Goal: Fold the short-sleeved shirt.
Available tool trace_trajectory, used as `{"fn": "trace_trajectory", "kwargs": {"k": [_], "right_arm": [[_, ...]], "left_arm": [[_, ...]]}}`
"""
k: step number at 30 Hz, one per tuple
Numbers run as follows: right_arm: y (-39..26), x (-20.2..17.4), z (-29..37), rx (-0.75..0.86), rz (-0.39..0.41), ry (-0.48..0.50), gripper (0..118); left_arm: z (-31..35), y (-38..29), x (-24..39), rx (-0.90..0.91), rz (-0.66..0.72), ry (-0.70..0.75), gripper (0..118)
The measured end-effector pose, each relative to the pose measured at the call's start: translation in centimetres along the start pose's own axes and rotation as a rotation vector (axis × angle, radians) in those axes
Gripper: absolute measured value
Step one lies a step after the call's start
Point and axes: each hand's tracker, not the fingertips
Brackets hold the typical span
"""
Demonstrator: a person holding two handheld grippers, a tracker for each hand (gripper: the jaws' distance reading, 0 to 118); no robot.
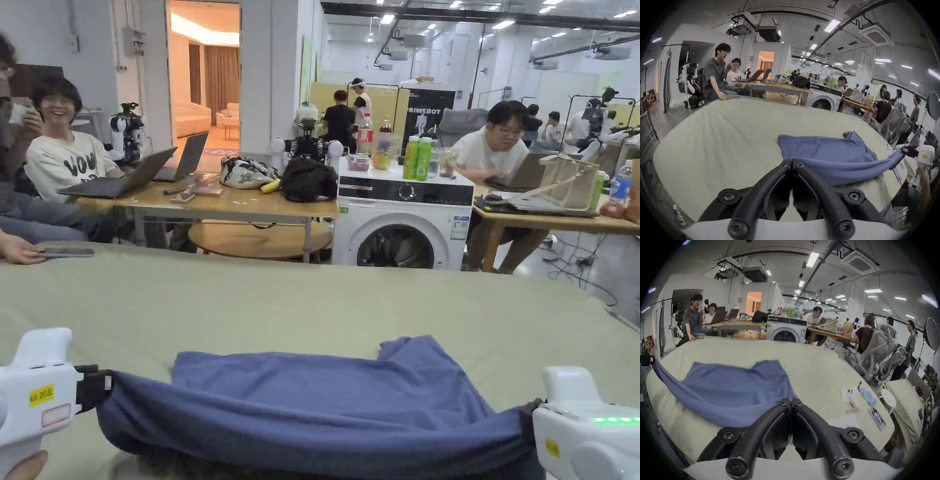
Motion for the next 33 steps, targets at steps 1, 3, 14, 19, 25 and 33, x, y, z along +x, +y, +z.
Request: {"fn": "trace_trajectory", "kwargs": {"k": [1,3,14,19,25,33], "right_arm": [[-0.7,-0.1,-0.2,-0.023,0.006,0.006,0],[-2.4,-0.2,-0.6,-0.081,0.015,0.003,0],[-8.1,-1.3,-4.9,-0.287,0.048,0.013,0],[-8.4,-1.2,-5.4,-0.320,0.051,0.012,0],[-6.2,-1.2,-4.2,-0.229,0.011,-0.022,51],[-3.3,-3.9,-2.9,0.004,-0.078,0.017,52]], "left_arm": [[0.0,-0.8,0.0,-0.017,-0.009,0.002,0],[-0.3,-2.3,-0.1,-0.075,-0.018,0.001,0],[-6.4,-7.3,-2.1,-0.400,-0.001,0.050,0],[-7.5,-8.1,-2.3,-0.461,-0.016,0.076,0],[-6.2,-7.1,-1.5,-0.408,0.025,0.058,22],[-4.5,-5.4,2.4,-0.109,-0.036,0.038,38]]}}
